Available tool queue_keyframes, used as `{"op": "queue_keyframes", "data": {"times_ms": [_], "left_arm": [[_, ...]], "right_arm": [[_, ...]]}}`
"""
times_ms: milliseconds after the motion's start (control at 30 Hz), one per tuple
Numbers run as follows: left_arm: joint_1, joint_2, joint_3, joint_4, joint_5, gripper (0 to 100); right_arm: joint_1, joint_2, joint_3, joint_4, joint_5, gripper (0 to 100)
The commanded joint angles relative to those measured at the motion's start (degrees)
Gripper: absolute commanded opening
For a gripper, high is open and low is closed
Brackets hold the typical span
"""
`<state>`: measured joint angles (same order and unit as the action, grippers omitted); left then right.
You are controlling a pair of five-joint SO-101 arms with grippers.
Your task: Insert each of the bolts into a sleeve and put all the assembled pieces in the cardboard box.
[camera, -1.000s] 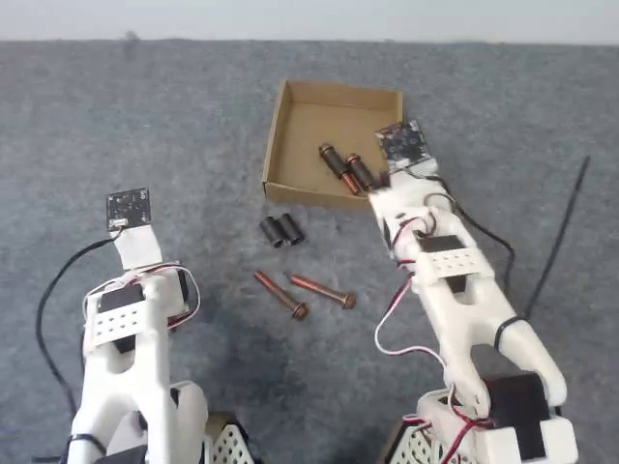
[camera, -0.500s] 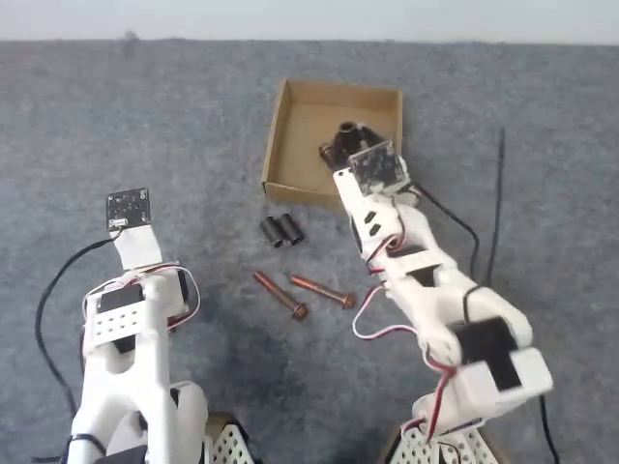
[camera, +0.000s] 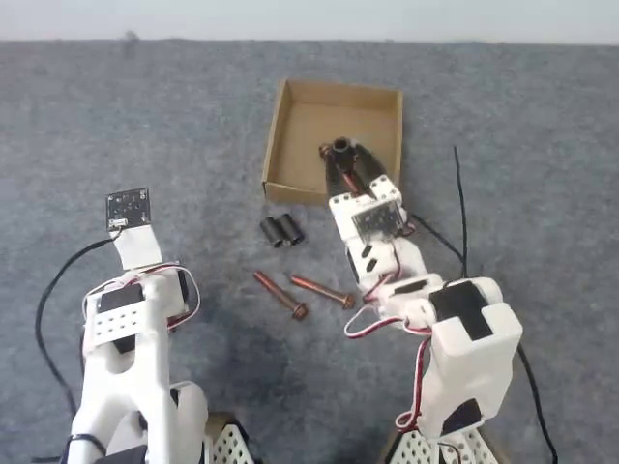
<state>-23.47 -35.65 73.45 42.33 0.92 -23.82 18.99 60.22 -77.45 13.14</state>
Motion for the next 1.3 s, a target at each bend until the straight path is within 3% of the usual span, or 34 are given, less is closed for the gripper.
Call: {"op": "queue_keyframes", "data": {"times_ms": [0, 200, 433, 1000, 1267], "left_arm": [[0.00, -2.46, -0.31, -1.67, -0.70, 1], [0.00, -2.46, -0.31, -1.67, -0.70, 1], [0.00, -2.46, -0.31, -1.67, -0.70, 1], [-0.18, -2.46, -0.31, -1.67, -0.70, 1], [-0.26, -2.46, -0.31, -1.58, -0.70, 1]], "right_arm": [[-1.89, -1.71, 2.46, -3.30, 0.26, 0.6], [-3.82, -4.09, 5.10, -1.36, -9.93, 0.6], [-4.18, -7.60, 7.56, 5.85, -15.91, 0.6], [-8.04, -19.82, 25.85, 5.76, -16.00, 0.6], [-8.48, -22.46, 35.96, -4.35, -16.00, 0.6]]}}
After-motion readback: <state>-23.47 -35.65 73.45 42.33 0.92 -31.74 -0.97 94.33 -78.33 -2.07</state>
